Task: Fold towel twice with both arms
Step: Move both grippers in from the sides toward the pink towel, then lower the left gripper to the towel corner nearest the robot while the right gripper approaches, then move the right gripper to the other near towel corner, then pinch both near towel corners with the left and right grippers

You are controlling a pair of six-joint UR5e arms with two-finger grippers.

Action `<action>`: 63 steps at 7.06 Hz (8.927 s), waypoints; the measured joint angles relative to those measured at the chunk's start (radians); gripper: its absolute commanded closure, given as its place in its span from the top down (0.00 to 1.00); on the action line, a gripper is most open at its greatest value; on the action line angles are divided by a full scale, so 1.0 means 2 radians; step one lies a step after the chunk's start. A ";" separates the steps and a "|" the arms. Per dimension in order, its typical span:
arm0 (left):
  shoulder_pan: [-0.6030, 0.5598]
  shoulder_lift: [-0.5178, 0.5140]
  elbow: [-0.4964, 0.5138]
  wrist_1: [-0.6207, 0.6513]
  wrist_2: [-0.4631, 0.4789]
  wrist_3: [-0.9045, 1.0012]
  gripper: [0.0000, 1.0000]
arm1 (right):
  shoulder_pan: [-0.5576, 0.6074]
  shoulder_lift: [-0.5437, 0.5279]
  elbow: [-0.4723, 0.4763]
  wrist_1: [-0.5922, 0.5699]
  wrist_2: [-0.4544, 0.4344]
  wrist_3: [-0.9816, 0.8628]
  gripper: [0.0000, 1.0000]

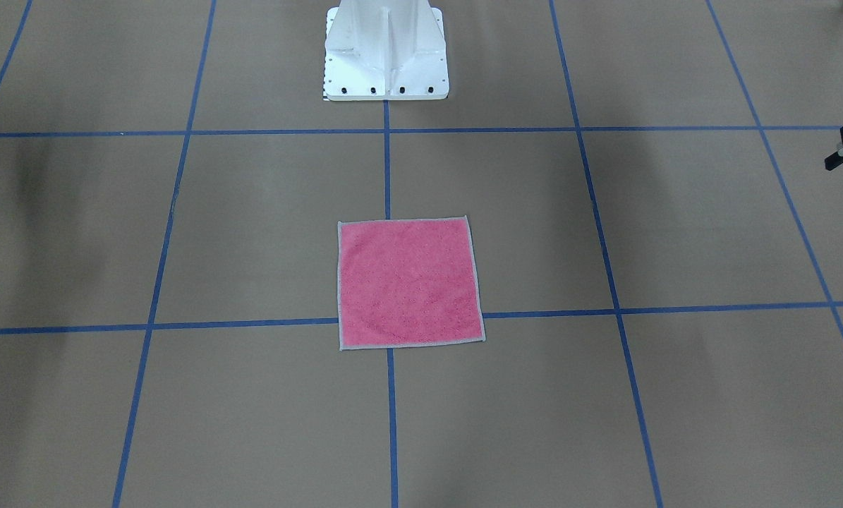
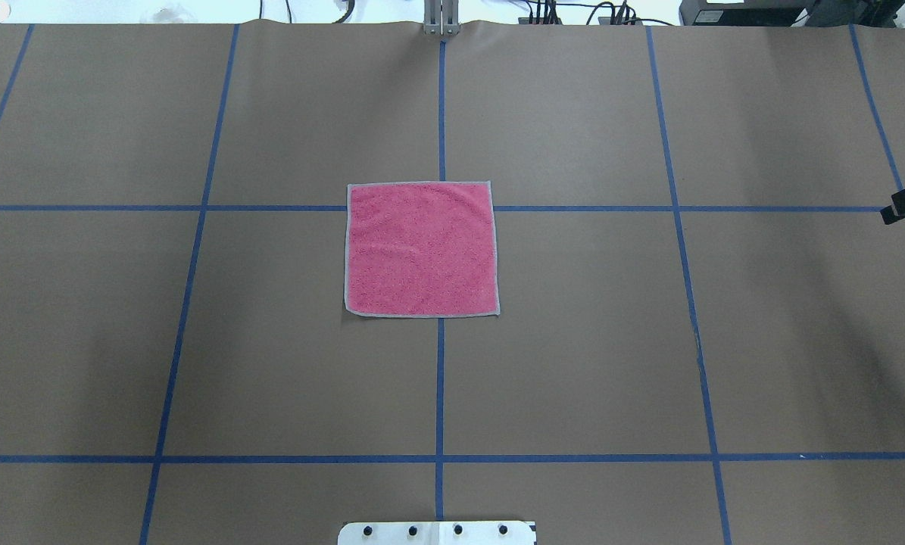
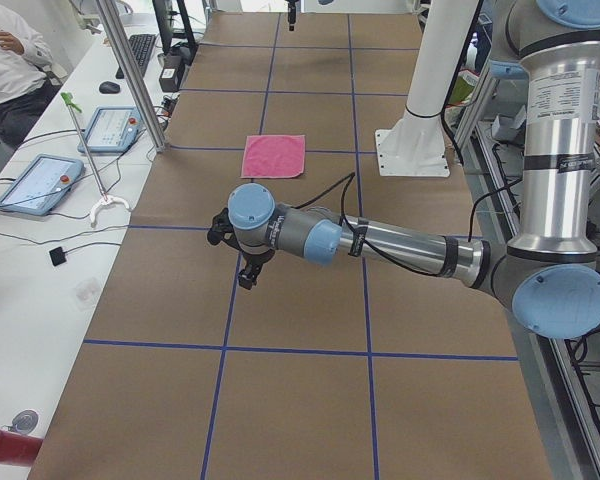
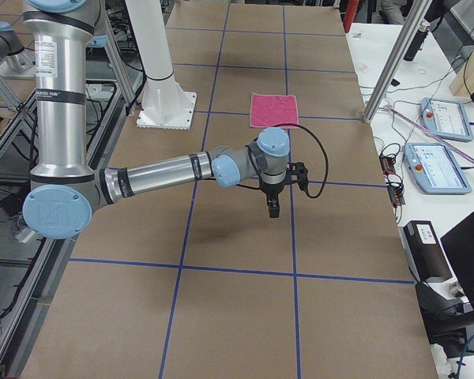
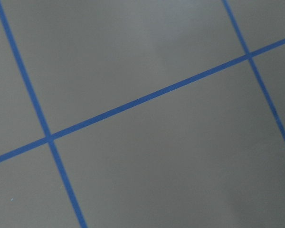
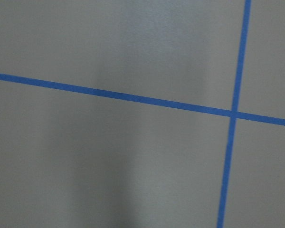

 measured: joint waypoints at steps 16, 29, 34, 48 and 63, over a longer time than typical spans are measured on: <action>0.431 -0.227 0.054 -0.202 0.364 -0.911 0.52 | -0.316 0.180 0.055 0.040 -0.206 0.618 0.99; 0.456 -0.235 0.079 -0.199 0.368 -0.909 0.00 | -0.335 0.180 0.044 0.039 -0.225 0.619 0.99; 0.456 -0.236 0.079 -0.199 0.368 -0.909 0.00 | -0.379 0.245 -0.036 0.039 -0.281 0.707 0.83; 0.457 -0.232 0.077 -0.200 0.368 -0.909 0.00 | -0.414 0.282 -0.090 0.041 -0.330 0.737 0.51; 0.457 -0.232 0.078 -0.201 0.369 -0.909 0.00 | -0.411 0.294 -0.095 0.030 -0.329 0.736 0.00</action>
